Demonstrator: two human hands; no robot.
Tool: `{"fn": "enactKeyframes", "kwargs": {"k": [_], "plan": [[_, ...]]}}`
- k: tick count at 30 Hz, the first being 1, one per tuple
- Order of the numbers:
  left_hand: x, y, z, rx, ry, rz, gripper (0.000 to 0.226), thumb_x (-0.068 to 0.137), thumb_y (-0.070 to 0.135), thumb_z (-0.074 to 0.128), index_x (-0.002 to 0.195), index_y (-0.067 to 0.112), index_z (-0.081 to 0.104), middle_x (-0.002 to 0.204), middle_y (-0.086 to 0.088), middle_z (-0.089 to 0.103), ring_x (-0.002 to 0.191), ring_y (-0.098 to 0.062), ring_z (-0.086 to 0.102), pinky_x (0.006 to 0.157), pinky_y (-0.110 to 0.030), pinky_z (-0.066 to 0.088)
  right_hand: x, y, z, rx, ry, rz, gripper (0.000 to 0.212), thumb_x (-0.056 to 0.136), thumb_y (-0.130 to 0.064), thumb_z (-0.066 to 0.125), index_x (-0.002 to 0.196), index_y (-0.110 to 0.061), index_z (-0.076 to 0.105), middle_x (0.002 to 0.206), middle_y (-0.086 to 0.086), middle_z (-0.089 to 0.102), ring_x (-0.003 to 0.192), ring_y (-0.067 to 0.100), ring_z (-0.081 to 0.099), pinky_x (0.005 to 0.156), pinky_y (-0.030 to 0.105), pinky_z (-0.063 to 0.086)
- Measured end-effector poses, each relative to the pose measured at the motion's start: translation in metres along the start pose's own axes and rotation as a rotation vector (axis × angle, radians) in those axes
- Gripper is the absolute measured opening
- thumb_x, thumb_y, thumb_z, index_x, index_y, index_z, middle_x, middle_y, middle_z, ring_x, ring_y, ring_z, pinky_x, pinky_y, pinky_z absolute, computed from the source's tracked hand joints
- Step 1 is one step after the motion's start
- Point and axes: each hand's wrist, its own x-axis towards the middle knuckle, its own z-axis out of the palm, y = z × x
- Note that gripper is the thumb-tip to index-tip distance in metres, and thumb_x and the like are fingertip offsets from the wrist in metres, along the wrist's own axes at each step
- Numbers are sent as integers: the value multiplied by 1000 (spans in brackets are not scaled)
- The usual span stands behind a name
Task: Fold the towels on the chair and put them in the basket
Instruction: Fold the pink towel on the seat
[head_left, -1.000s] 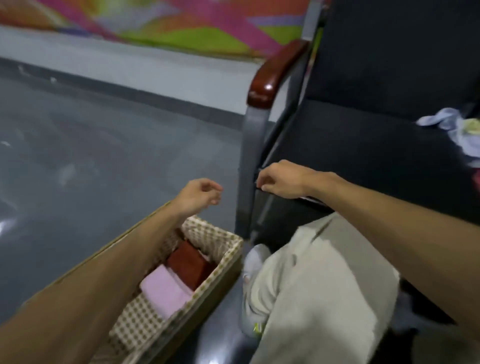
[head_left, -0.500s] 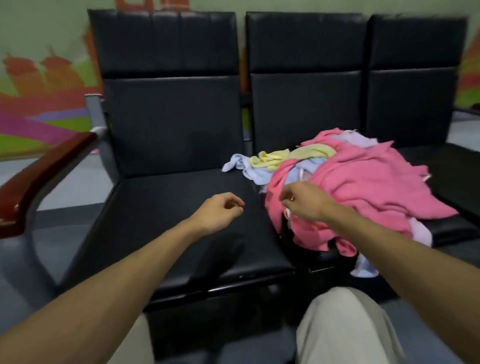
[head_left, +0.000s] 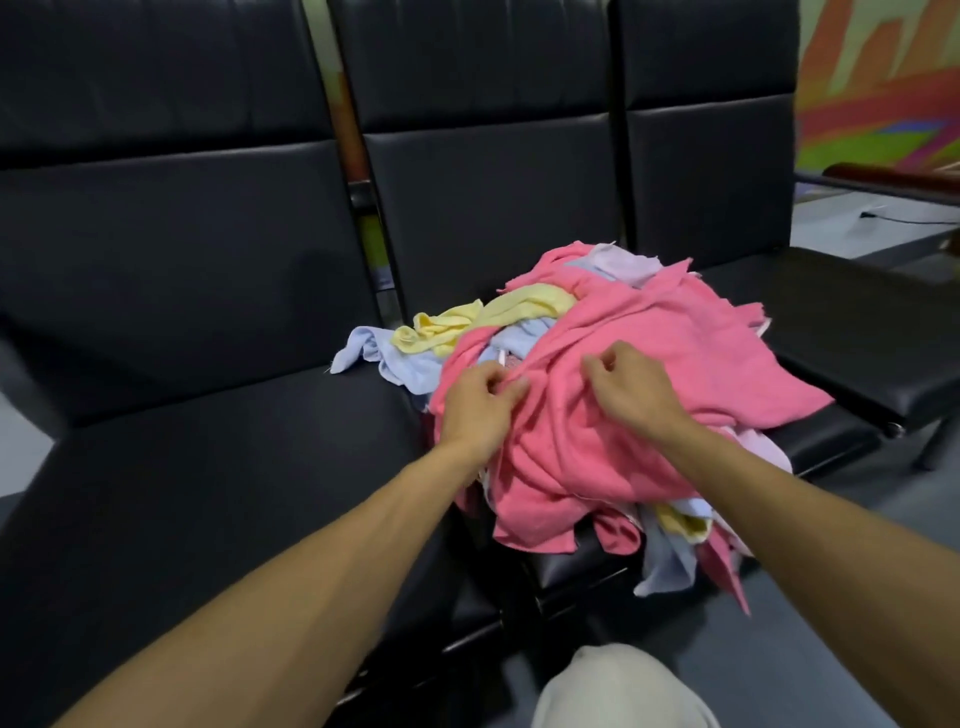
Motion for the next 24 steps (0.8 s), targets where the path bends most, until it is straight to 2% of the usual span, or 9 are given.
{"fn": "enactKeyframes", "kwargs": {"k": [3,6,9,11,14,16,18,20,24], "plan": [[-9,17,-24,-531,-51,-151,28,101,13,44,73,17,48,68,8,57,70,-10,49,64,-24,39,-2,-4,-5,91,56,111,45,98,-41,43,107,1,57,110,22,64,106,38,58,79,36,41],[-19,30,-68,-870,-63,-230,28,102,11,36,82,10,55,90,-5,71,87,-17,64,78,-30,51,-10,-7,-7,206,96,239,77,83,-61,37,111,6,60,111,26,65,106,39,60,82,38,45],[-32,30,-105,-870,-19,-274,25,94,18,48,112,2,55,120,-18,65,97,-24,63,73,-32,55,-25,-19,-6,377,60,328,86,77,-73,35,120,-3,60,114,18,66,106,37,61,94,45,49],[-47,30,-126,-820,-5,-315,32,91,21,49,119,6,55,124,-19,63,98,-24,63,72,-30,53,-36,-42,-6,636,2,375,80,77,-75,42,111,-6,65,99,13,69,92,33,65,84,43,53],[-70,27,-160,-747,-40,-324,31,93,23,47,85,3,68,82,-7,72,70,-16,67,63,-22,52,-50,-79,5,798,-12,365,40,72,-47,69,83,-11,59,71,6,57,58,19,51,50,29,40],[-85,20,-186,-710,-24,-327,29,92,32,54,76,13,69,75,-2,70,69,-16,65,70,-26,52,-58,-104,20,705,5,315,20,72,-21,71,77,-14,53,78,9,55,67,21,53,57,35,45],[-99,9,-212,-639,5,-349,30,84,41,66,90,12,70,91,-7,71,84,-20,65,86,-35,51,-66,-133,37,528,9,217,16,83,-10,62,98,-3,61,101,16,64,97,31,61,87,41,50],[-112,-8,-239,-586,42,-345,33,80,40,72,98,13,68,94,-8,71,82,-20,64,79,-34,51,-74,-170,55,445,-17,92,30,88,-12,55,115,-1,59,118,18,63,111,34,59,96,42,46],[-136,-42,-286,-564,203,-311,9,80,14,72,85,13,65,77,-3,71,66,-14,63,58,-23,51,-89,-249,93,374,-147,-242,35,78,-7,57,111,-5,64,112,13,67,104,29,62,90,38,48]]}}
